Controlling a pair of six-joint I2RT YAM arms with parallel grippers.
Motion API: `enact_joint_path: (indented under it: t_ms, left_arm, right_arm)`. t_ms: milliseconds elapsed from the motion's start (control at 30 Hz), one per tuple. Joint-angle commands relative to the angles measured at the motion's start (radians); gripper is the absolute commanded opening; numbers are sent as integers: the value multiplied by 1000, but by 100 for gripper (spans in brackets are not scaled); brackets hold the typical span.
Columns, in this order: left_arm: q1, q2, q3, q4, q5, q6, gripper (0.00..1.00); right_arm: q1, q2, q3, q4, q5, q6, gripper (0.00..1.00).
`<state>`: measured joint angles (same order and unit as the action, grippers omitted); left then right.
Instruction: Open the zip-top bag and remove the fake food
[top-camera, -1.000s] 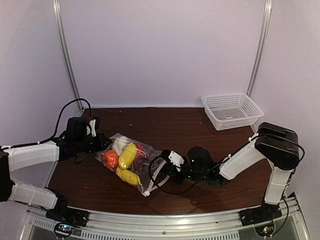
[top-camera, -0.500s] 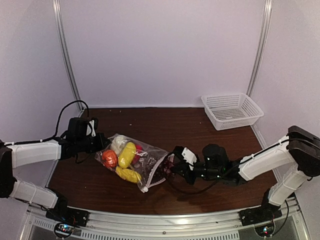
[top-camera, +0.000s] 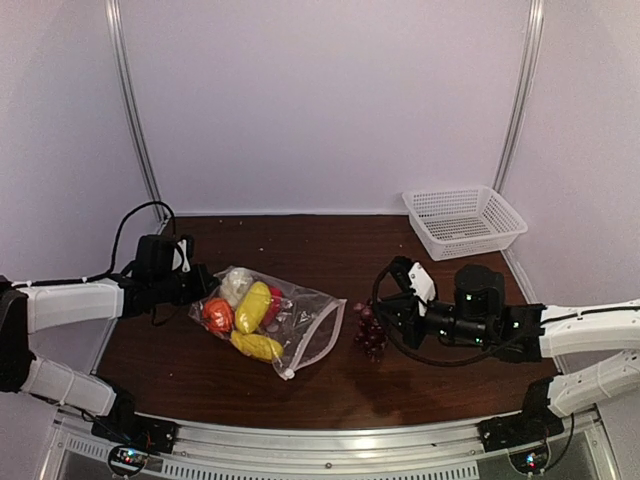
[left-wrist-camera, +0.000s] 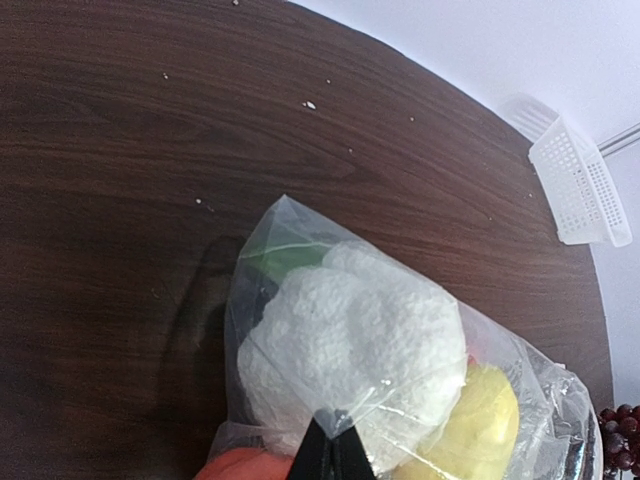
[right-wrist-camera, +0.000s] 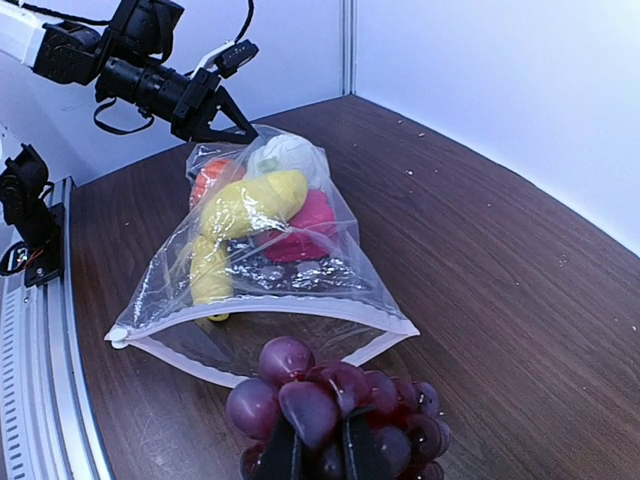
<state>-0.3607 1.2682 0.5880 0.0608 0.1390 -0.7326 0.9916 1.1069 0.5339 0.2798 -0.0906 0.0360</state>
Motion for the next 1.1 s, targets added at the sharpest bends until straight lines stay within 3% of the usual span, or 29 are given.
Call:
enact_joint_path:
  t_ms: [0,433,833,1067]
  left_arm:
    - [11,16,16,57,4,-8,0]
    - [11,31,18,78,25,-13,0]
    - [12,33,6,95,45,-5,0]
    - [14,40,3,102,48,0,0]
  right_arm:
    - [-24,-71,46,-120,111,30,0]
    - [-290,7,244,-74,183,23,0]
    - [-632,268,486,33,162,83,0]
    - [-775,512,659,71,100,104,0]
